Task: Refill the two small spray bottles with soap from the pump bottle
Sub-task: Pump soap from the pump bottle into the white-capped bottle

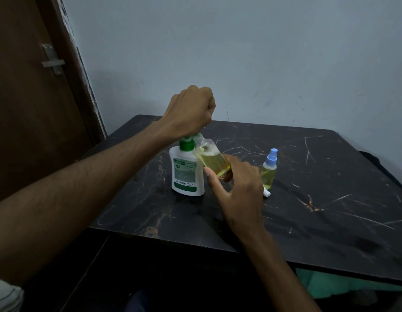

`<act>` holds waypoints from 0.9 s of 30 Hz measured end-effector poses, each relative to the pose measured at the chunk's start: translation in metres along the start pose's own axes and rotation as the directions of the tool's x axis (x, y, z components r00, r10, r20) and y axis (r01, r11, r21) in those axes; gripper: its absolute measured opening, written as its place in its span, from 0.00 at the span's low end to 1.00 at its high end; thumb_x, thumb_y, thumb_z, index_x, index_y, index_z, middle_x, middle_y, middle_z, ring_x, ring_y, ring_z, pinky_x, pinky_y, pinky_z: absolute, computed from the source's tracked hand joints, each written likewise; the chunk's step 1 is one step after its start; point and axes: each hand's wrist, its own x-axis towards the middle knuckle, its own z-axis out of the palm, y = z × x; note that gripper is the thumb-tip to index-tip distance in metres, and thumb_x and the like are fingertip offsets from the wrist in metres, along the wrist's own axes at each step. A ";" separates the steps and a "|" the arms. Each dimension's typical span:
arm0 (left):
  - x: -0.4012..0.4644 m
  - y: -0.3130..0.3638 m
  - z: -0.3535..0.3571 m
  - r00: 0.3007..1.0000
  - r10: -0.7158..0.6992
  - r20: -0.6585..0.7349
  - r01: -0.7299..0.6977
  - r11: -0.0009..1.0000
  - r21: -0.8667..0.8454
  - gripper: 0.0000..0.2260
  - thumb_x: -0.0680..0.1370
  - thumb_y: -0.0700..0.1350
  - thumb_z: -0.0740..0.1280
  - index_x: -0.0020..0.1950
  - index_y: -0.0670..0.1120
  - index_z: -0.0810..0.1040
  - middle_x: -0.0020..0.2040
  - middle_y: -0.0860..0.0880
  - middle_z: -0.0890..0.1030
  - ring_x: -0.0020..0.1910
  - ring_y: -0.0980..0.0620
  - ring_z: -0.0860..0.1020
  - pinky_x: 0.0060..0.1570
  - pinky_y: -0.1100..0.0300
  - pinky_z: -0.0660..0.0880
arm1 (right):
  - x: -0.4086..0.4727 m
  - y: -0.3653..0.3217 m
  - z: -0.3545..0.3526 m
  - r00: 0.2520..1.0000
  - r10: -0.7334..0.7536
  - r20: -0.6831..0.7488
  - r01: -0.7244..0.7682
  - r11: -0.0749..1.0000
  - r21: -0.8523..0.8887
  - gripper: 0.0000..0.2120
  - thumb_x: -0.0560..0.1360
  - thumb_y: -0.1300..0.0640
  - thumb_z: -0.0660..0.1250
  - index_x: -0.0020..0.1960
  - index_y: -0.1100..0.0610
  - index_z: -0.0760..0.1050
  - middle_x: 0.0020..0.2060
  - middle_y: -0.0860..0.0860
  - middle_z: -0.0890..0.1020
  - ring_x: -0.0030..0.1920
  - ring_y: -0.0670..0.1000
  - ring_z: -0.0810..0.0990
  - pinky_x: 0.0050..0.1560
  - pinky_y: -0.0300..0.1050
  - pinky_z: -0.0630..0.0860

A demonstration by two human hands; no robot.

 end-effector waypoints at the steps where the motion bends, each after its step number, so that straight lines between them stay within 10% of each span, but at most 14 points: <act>1: -0.001 0.000 0.001 1.000 0.001 0.003 -0.001 1.000 0.004 0.16 0.67 0.30 0.59 0.27 0.50 0.66 0.26 0.55 0.67 0.28 0.53 0.68 0.39 0.46 0.81 | 0.000 0.000 0.000 1.000 0.001 0.004 -0.001 1.000 0.003 0.20 0.80 0.40 0.68 0.62 0.55 0.80 0.41 0.45 0.78 0.42 0.44 0.71 0.50 0.40 0.65; 27: 0.000 0.002 0.001 1.000 0.018 0.020 -0.018 0.999 0.036 0.17 0.68 0.29 0.59 0.28 0.50 0.66 0.27 0.54 0.68 0.29 0.53 0.68 0.38 0.51 0.73 | -0.001 0.002 0.000 0.998 0.031 0.048 -0.030 0.999 -0.020 0.22 0.81 0.38 0.65 0.62 0.55 0.80 0.42 0.47 0.80 0.43 0.49 0.75 0.49 0.41 0.65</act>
